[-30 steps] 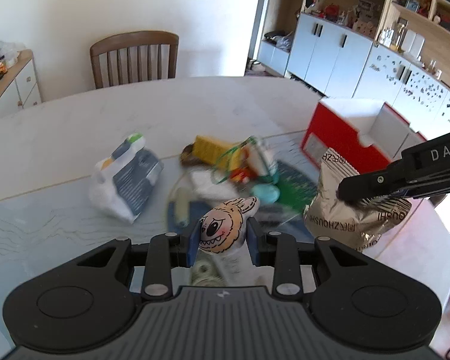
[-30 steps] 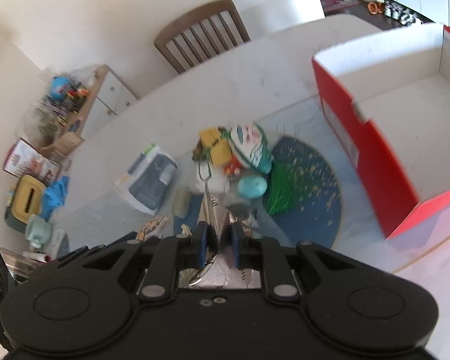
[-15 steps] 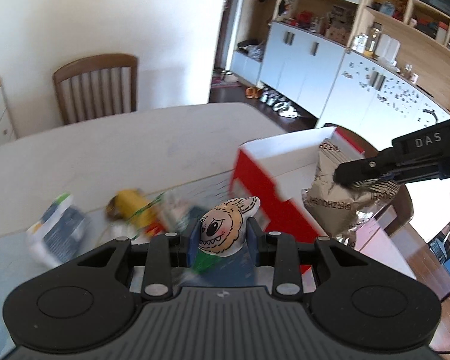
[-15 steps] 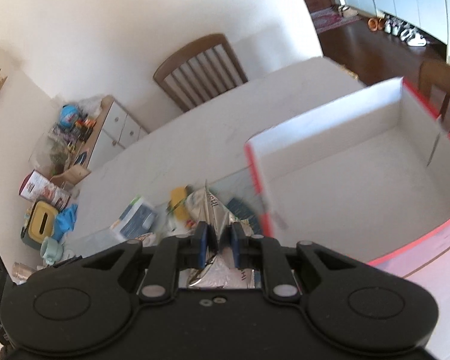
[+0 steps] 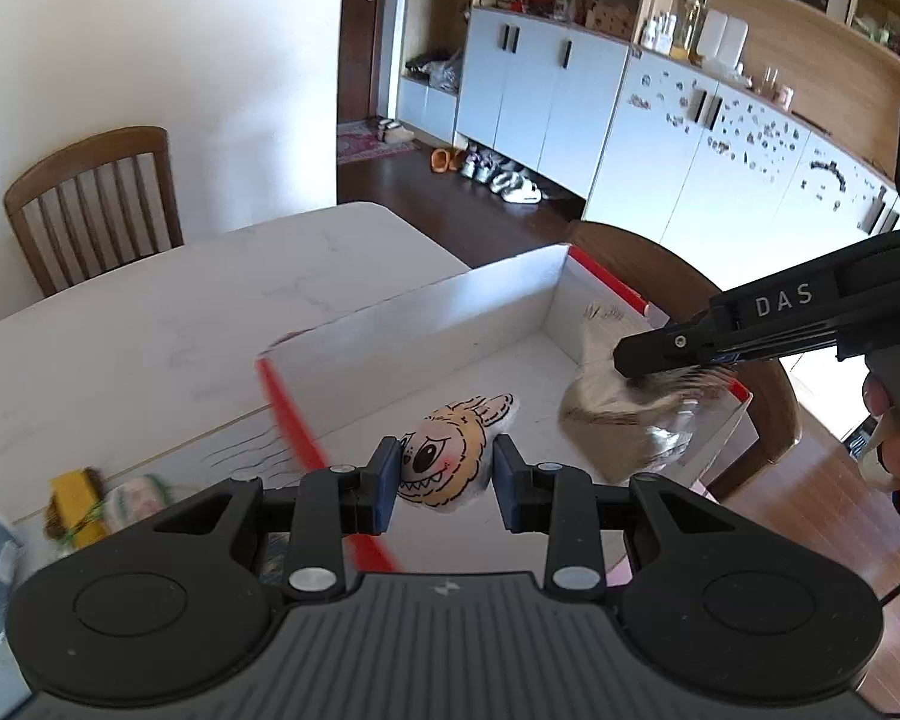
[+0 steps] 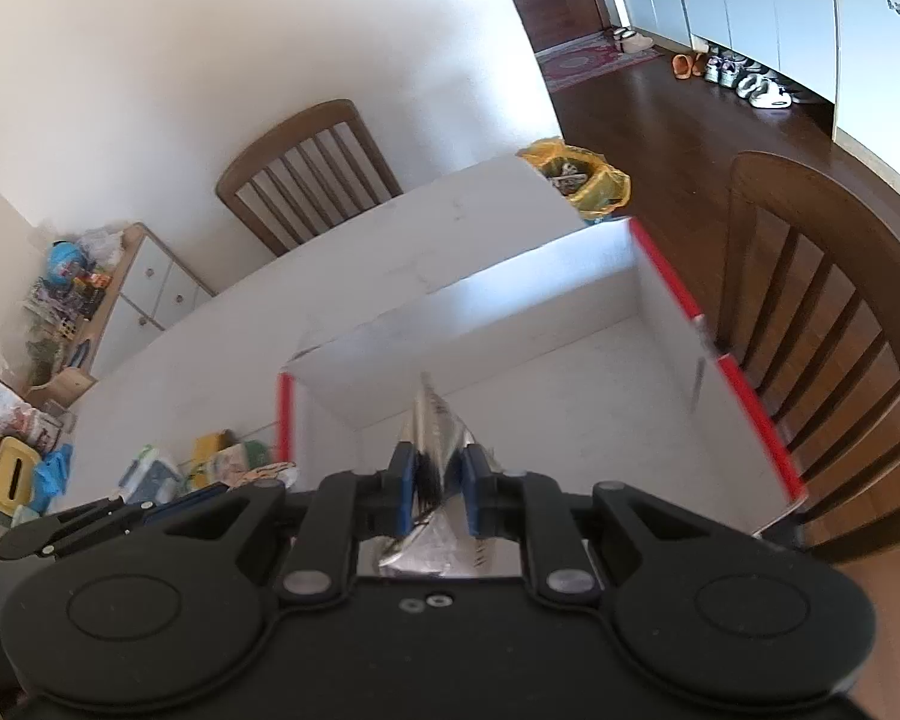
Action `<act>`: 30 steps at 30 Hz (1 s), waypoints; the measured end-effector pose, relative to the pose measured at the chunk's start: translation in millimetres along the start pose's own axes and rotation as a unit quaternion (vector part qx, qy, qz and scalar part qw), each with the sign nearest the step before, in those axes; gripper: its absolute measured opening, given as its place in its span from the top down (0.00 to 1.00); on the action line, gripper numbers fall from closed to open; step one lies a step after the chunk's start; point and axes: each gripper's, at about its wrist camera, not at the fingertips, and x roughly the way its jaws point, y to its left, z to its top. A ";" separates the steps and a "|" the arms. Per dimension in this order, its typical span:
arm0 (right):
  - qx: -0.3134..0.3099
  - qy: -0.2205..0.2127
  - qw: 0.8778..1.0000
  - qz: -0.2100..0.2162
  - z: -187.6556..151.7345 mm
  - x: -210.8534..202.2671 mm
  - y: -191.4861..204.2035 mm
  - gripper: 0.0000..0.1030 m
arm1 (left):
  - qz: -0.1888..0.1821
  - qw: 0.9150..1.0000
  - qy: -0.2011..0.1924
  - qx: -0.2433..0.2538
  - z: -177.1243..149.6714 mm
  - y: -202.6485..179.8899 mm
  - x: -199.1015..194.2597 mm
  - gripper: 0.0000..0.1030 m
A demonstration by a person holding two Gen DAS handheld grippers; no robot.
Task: Organize objects
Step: 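Carry both items into the red box and open both grippers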
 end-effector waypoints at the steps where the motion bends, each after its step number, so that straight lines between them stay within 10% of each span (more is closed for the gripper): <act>1: -0.001 -0.003 1.000 -0.002 2.1 1.1 -5.1 0.86 | 0.000 1.000 0.003 0.002 3.5 -5.9 7.0 0.69; 30: -0.029 0.070 0.997 -0.002 3.0 44.9 -65.0 0.84 | 0.077 0.984 0.153 -0.041 -9.2 -36.0 128.6 0.69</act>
